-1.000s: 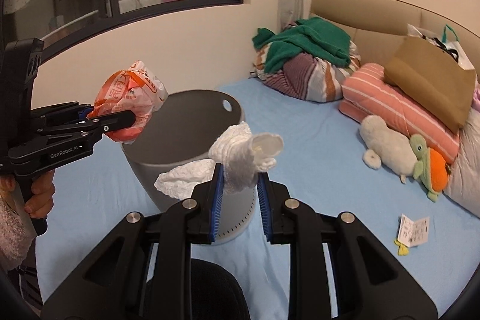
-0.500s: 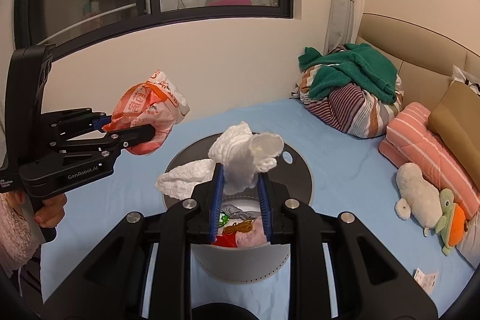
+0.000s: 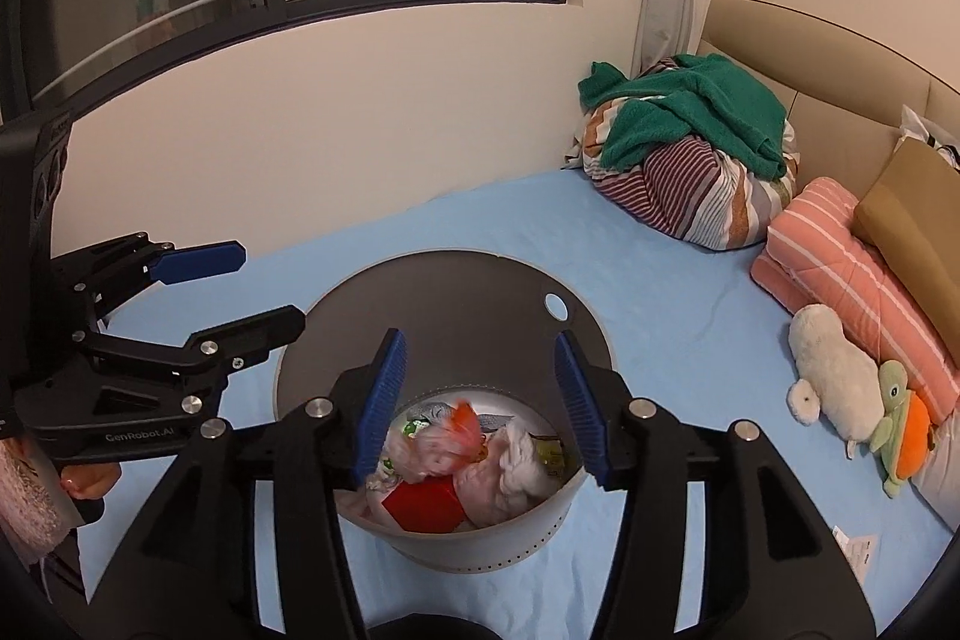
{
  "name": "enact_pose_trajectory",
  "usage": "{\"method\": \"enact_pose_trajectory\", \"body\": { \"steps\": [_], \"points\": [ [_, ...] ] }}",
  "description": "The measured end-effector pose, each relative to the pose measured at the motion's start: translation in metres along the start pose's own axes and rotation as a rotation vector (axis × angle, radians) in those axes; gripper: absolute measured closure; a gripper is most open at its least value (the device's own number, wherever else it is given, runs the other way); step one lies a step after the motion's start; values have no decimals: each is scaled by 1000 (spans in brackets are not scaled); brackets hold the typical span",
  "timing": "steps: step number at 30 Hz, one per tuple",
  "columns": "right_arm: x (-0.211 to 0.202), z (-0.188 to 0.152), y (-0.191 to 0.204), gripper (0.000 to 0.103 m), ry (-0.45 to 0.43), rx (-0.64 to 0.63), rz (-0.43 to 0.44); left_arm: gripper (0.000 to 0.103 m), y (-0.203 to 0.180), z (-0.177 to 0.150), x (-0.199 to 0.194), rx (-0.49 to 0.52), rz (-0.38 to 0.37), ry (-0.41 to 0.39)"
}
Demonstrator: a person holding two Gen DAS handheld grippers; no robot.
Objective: Collect trash
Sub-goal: 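Carry orange bag and white tissue to the grey bin and open both tools, then move both open tools back over the leaflet and yellow bow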
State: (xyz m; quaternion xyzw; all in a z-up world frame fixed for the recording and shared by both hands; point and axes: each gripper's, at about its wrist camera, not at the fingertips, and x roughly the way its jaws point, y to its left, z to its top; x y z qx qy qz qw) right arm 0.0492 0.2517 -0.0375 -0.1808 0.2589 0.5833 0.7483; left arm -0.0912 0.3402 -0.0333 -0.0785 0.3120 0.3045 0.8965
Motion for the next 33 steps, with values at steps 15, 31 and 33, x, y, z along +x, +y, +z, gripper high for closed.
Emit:
{"method": "enact_pose_trajectory", "body": {
  "steps": [15, 31, 33],
  "points": [
    [-31, -58, -70, 54, 17, 66, -204, 32, -65, 3, 19, 83, -54, 0],
    [-86, -140, -192, 54, 50, 263, -414, 32, -207, -1, 73, 212, -220, 61],
    [-91, -149, -206, 54, 54, 281, -438, 32, -225, -4, 79, 226, -241, 67]
  ]
}}
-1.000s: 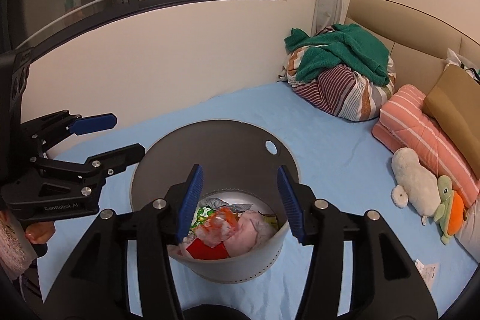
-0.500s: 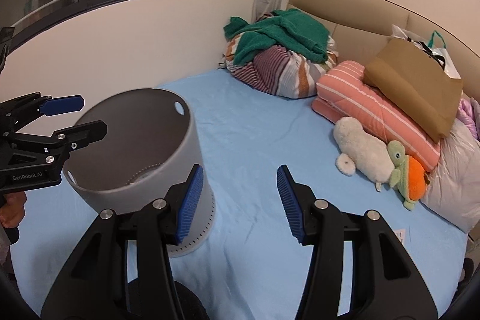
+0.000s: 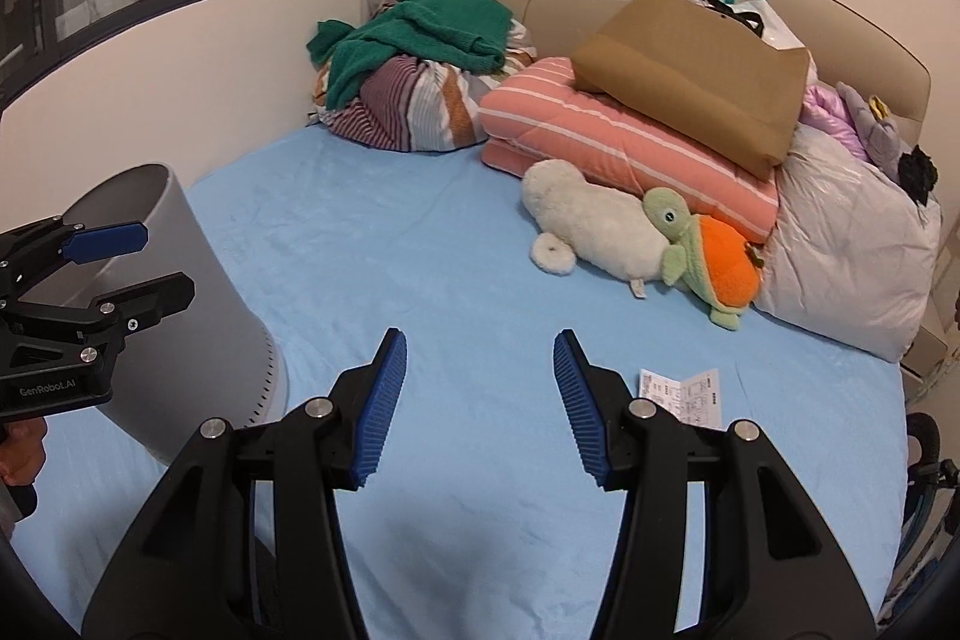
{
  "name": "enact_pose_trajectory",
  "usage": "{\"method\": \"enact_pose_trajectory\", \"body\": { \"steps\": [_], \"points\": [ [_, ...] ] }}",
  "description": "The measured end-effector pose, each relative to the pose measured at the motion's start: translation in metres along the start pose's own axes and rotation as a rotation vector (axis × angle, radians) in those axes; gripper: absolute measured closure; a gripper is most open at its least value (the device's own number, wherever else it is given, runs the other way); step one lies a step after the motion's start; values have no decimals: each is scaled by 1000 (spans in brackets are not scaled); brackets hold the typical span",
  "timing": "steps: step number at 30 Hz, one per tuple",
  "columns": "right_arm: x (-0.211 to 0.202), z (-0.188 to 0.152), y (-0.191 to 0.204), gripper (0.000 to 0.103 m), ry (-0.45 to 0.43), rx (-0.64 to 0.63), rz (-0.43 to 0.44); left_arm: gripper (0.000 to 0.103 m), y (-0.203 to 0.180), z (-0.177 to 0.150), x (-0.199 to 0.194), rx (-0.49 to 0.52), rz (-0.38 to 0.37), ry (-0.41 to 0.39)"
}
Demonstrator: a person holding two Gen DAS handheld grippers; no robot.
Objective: Collect trash
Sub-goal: 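Move both open tools back over the leaflet and yellow bow, then grasp the yellow bow with the left tool while the right tool grasps the white leaflet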
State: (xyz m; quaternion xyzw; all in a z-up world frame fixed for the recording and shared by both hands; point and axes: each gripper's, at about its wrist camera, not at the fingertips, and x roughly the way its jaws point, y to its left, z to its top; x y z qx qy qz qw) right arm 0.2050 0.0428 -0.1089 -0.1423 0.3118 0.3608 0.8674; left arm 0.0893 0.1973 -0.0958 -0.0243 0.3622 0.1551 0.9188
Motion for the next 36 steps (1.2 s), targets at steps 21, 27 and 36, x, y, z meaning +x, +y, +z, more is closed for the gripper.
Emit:
{"method": "enact_pose_trajectory", "body": {
  "steps": [21, 27, 36],
  "points": [
    [81, -82, -195, 54, 102, 262, -185, 32, -153, 10, 152, 144, -124, 114],
    [125, -99, -223, 54, 143, 288, -197, 32, -179, 5, 197, 164, -142, 160],
    [190, -119, -250, 54, 198, 321, -187, 32, -197, -1, 255, 184, -150, 214]
  ]
}}
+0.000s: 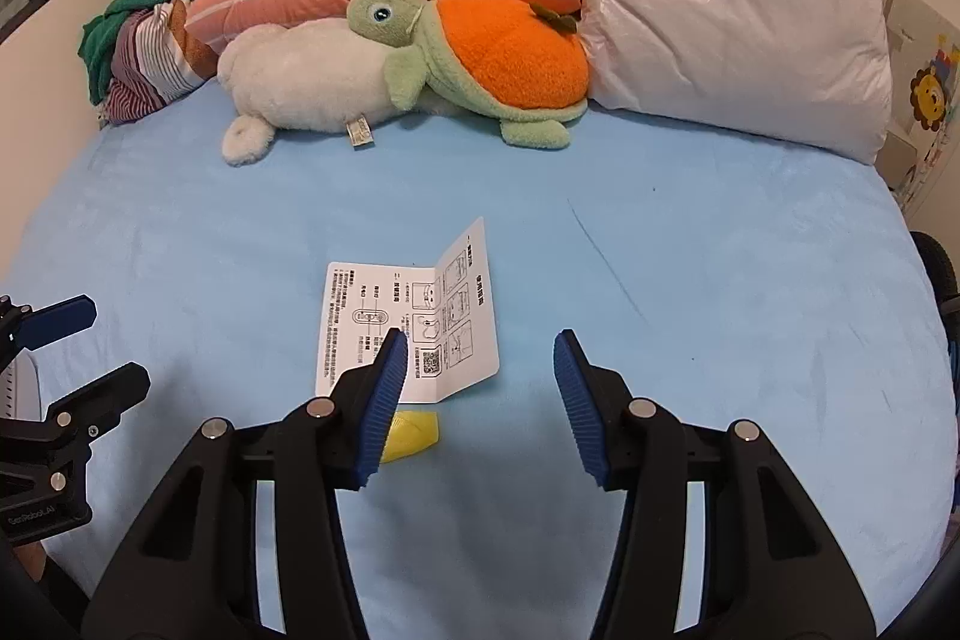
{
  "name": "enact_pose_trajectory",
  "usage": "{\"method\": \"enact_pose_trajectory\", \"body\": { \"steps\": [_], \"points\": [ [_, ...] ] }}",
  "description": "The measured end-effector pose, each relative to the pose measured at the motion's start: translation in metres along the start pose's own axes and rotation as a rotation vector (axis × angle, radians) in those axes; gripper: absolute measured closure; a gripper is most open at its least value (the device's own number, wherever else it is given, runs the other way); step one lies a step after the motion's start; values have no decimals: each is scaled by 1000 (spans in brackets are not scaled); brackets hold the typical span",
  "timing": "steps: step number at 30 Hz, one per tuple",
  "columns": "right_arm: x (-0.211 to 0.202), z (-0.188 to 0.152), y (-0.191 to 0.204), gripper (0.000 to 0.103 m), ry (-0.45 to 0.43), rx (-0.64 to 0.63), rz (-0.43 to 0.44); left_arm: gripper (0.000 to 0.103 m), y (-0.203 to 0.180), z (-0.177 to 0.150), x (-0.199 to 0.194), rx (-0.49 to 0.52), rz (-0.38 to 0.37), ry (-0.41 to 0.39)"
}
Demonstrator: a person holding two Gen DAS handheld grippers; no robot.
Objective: Collect trash
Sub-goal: 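Grasp the yellow bow with the left tool while the right tool grasps the white leaflet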
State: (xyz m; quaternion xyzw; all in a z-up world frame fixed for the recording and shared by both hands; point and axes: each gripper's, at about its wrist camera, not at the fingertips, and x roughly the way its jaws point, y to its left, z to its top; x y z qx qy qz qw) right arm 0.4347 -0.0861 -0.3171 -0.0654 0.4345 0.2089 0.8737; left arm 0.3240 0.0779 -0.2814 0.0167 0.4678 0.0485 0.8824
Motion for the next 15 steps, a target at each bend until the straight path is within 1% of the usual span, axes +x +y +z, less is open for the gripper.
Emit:
{"method": "enact_pose_trajectory", "body": {
  "steps": [4, 6, 7, 8, 9, 10, 12, 15],
  "points": [
    [24, -2, -6, 55, 24, 18, 18, 32, -3, 1, 20, 12, -4, 17],
    [34, -3, -9, 62, 38, 26, 35, 32, -6, 0, 28, 18, -6, 25],
    [39, -5, -10, 71, 48, 31, 51, 32, -7, 0, 33, 22, -9, 30],
    [42, -6, -11, 84, 52, 35, 67, 32, -9, 0, 37, 26, -11, 35],
    [45, -7, -11, 90, 57, 38, 81, 32, -10, -1, 40, 29, -12, 38],
    [48, -8, -11, 94, 61, 37, 93, 32, -12, -1, 44, 33, -15, 42],
    [49, -8, -10, 95, 48, 31, 101, 32, -15, -2, 49, 39, -19, 48],
    [44, -8, -9, 102, 18, 22, 121, 31, -21, -2, 55, 52, -28, 54]
  ]
}}
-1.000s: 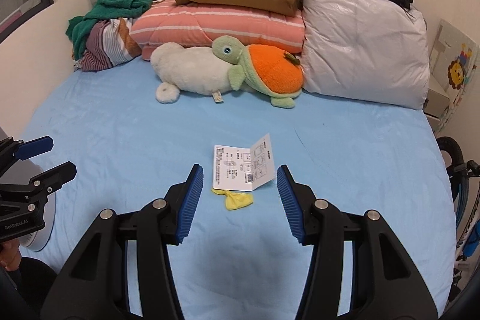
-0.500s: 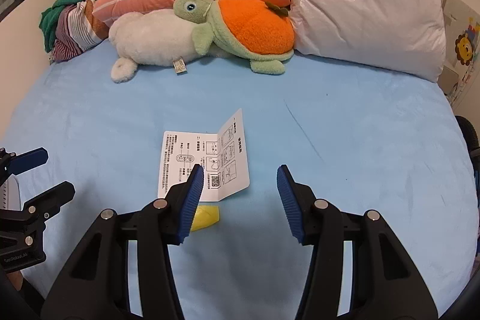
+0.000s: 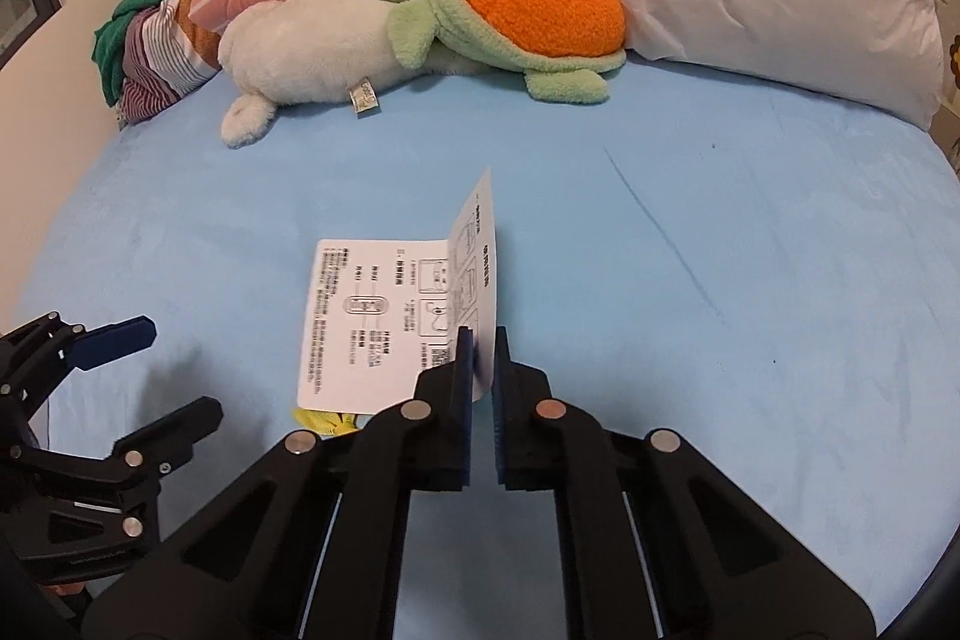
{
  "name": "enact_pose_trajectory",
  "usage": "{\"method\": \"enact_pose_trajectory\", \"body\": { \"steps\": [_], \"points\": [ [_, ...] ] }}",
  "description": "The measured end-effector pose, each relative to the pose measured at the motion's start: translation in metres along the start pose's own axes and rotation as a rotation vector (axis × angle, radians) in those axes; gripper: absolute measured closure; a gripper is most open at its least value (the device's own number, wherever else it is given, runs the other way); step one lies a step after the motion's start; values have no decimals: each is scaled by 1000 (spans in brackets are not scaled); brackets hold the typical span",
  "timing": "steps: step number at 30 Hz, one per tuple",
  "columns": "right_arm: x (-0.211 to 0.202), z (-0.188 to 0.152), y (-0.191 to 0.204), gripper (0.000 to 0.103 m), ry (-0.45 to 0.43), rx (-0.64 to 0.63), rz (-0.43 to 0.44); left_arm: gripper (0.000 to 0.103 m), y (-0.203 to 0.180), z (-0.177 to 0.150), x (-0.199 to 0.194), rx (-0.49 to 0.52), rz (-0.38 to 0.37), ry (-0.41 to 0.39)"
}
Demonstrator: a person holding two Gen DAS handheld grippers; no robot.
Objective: Collect trash
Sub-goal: 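Grasp the yellow bow with the left tool while the right tool grasps the white leaflet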
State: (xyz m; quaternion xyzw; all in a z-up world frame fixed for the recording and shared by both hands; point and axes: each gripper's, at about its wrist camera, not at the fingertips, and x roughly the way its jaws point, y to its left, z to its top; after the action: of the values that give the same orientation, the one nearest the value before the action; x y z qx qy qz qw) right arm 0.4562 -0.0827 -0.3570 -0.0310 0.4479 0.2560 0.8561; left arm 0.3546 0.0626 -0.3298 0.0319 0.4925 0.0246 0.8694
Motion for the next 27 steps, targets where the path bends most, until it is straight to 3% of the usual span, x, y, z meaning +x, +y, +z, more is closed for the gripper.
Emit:
{"method": "enact_pose_trajectory", "body": {
  "steps": [11, 16, 21, 23, 27],
  "points": [
    [-15, 8, -20, 103, -56, 34, -38, 31, -35, 9, 11, 47, -70, -18],
    [-17, 7, -30, 103, -56, 51, -46, 31, -46, 11, 33, 26, -128, 38],
    [-18, 3, -32, 103, -45, 51, -45, 34, -55, 9, 47, 49, -91, 41],
    [-18, 0, -31, 103, -38, 49, -46, 46, -60, 7, 47, 70, -79, 25],
    [-23, -4, -31, 103, -29, 66, -43, 95, -61, 10, 42, 73, -115, 24]
  ]
}}
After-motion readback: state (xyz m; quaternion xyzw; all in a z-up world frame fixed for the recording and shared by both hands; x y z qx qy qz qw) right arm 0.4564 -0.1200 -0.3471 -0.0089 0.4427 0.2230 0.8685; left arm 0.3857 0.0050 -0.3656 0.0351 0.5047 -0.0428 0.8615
